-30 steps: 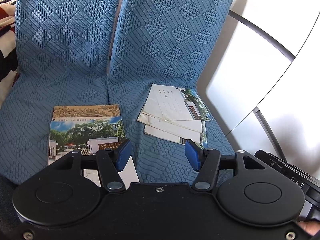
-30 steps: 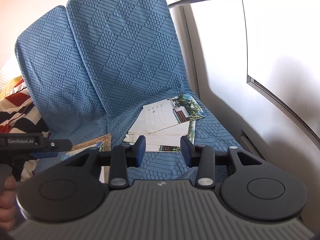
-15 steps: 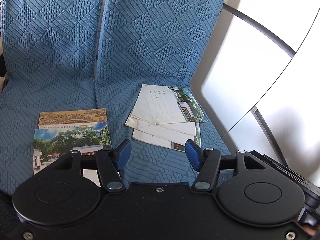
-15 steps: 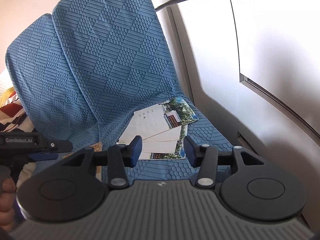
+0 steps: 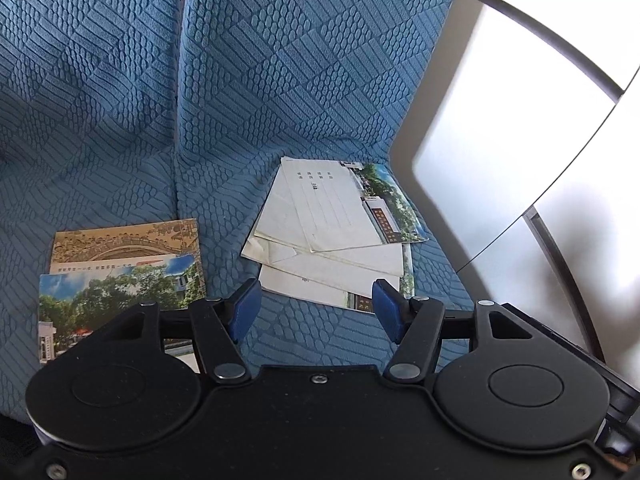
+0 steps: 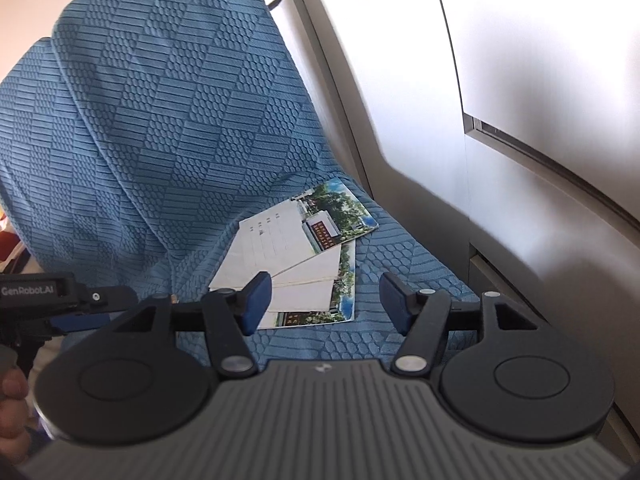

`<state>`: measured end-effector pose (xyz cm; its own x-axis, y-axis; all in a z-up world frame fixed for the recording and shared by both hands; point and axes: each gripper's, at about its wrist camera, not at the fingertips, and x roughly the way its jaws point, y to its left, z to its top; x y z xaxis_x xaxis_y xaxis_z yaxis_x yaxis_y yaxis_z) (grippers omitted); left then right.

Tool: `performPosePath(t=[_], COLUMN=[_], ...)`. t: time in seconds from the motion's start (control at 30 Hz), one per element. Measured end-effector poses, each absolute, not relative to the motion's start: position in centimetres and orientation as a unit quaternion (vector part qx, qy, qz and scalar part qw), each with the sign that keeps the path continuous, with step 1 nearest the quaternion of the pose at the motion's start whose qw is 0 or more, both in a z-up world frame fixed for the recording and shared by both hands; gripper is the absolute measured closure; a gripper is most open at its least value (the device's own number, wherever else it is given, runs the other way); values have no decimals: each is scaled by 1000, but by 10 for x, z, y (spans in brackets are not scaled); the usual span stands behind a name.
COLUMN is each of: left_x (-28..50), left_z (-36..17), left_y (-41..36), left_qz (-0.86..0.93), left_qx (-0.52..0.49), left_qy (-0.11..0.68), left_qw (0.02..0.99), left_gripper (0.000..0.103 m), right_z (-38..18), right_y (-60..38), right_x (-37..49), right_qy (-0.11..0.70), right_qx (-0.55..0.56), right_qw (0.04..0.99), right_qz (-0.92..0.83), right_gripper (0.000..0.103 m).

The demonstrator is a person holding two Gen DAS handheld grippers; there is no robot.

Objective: Organize objects

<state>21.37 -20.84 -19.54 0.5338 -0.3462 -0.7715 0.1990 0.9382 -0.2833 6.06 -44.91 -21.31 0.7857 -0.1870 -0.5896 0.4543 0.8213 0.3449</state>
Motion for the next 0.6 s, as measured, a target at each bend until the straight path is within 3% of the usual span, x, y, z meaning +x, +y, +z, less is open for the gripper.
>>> performPosePath(t=[0.6], left_x=[316], left_z=[-269], left_y=[-248], left_qz=[-152], left_qx=[-77], left_qy=[489], left_qw=[856], left_gripper=[46], right_z=[-295], right_y=[-505], right_x=[153], right_qy=[285], right_qx=[367], right_qw=[862], right_qz=[-202], right_gripper=[40])
